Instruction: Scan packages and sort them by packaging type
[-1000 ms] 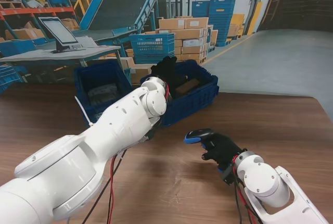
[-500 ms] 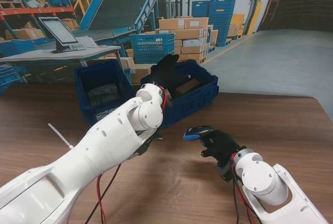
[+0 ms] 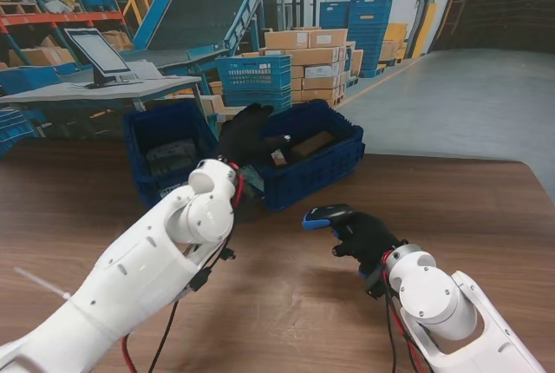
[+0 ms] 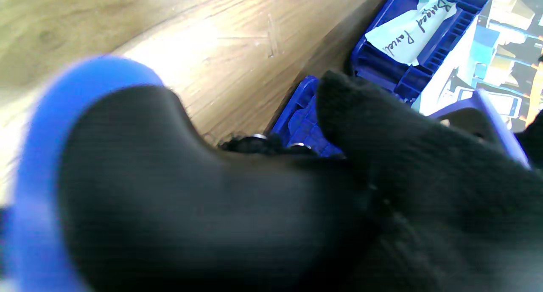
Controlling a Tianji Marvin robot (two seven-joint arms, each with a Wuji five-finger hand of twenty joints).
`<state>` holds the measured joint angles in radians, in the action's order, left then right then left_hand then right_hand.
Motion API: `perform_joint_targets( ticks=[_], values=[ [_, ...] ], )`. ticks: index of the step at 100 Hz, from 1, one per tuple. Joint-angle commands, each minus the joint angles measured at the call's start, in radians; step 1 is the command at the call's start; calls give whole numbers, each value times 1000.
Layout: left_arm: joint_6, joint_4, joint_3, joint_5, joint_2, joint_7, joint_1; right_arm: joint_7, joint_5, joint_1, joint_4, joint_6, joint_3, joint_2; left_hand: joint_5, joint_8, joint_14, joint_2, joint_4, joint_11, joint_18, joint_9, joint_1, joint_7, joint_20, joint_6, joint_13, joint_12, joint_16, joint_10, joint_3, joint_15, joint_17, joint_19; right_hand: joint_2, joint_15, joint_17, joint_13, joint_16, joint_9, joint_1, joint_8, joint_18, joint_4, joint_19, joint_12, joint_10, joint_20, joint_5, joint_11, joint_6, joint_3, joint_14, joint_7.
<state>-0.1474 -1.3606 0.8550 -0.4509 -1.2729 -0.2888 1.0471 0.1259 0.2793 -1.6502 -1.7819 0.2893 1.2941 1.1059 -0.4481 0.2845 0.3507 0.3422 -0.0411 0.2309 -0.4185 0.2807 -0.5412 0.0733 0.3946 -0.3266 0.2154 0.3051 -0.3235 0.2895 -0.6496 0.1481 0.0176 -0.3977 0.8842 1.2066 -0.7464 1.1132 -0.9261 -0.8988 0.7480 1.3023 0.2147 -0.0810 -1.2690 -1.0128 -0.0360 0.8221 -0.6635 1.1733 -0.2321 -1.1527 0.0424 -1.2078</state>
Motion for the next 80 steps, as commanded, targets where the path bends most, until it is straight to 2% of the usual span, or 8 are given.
perform_joint_targets(
  ticks=[1, 24, 80],
  values=[
    [11, -16, 13, 7, 24, 19, 35, 9, 3, 2, -10, 0, -3, 10, -16, 15, 10, -33, 39, -3, 14, 12, 11, 2, -10, 25, 17, 3, 12, -11, 34, -16, 6, 25, -40, 48, 0, 18, -20, -1, 73, 47, -1, 8, -12, -10, 18, 3, -60, 3, -50, -18, 28, -67],
    [28, -109, 108, -32, 64, 65, 141, -2, 5, 15, -9, 0, -15, 13, -24, 17, 8, -50, 44, -5, 12, 19, 3, 6, -11, 29, 19, 3, 11, -13, 58, -16, 4, 25, -40, 48, 0, 19, -19, -1, 72, 47, 0, 8, -12, -10, 18, 4, -60, 3, -50, -18, 28, -67],
    [139, -209, 293, -15, 105, 117, 370, -23, 16, 48, -10, 26, -32, 19, -45, 22, 6, -69, 55, -10, 9, 37, -12, 18, -13, 42, 29, 5, 10, -16, 95, -17, 4, 27, -39, 47, -1, 19, -19, -1, 72, 47, 0, 8, -13, -10, 17, 4, -60, 2, -50, -19, 29, -67]
  ],
)
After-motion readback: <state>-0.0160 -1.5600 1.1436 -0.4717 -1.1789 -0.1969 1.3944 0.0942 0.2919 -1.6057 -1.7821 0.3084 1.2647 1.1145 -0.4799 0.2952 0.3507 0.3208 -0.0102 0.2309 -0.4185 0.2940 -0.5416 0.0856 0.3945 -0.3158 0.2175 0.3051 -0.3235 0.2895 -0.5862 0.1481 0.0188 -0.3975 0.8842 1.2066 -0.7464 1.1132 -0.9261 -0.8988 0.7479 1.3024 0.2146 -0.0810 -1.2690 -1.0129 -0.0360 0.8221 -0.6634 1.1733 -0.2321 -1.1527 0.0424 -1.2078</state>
